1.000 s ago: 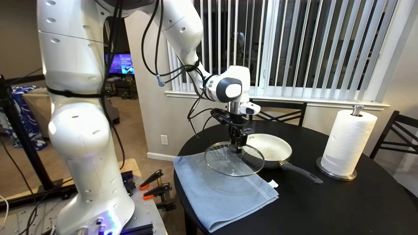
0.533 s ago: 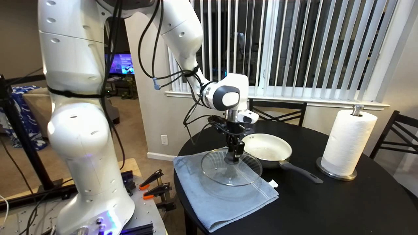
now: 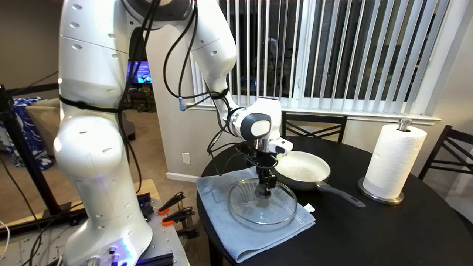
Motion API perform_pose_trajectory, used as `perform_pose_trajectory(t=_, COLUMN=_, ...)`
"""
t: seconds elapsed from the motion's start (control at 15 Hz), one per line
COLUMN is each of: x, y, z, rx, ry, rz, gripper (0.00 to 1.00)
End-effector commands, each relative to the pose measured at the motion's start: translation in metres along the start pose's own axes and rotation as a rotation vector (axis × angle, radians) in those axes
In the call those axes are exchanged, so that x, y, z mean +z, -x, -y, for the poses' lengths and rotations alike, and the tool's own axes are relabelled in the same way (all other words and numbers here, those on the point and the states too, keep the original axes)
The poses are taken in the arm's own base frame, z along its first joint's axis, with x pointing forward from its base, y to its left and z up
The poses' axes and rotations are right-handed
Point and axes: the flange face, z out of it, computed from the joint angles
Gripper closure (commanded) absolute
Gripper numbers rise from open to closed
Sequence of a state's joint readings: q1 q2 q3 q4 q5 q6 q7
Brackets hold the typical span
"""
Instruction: Take the lid off the pot
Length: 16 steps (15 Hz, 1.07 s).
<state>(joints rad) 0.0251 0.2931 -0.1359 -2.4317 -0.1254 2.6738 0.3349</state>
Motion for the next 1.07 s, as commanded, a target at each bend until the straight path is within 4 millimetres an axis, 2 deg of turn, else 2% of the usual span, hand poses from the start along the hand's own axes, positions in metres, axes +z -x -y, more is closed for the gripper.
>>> perform_pose_trajectory(t=0.0, x=0.006, y=-0.001, z=0.003, rx=-0.008, ry=-0.013, rz=-0.019, gripper=0.67)
perform_pose_trajectory(t=0.2, x=0.017, y=0.0, z=0.002, rx=-0.011, ry=-0.002, rz=-0.002, gripper=0.67)
perform_pose_trajectory(t=0.27, x=0.019, y=0.0, z=0.002, rx=0.0, ry=-0.002, rz=0.011, gripper=0.17)
perform_pose_trajectory(t=0.33, x=0.019, y=-0.001, z=0.001, rx=0.005, ry=-0.001, rz=0.008, gripper=0.16)
perform_pose_trajectory(t=0.53, x=0.011, y=-0.009, z=0.001, rx=0.009, ry=-0.005, rz=-0.013, gripper=0.02)
perform_pose_trajectory(t=0.93, x=-0.03, y=-0.033, z=0.014, rx=0.007, ry=-0.027, rz=-0.103, gripper=0.0)
perform_pose_trajectory(t=1.0, x=-0.016, y=-0.033, z=0.009, rx=-0.001, ry=-0.017, rz=-0.079, gripper=0.0)
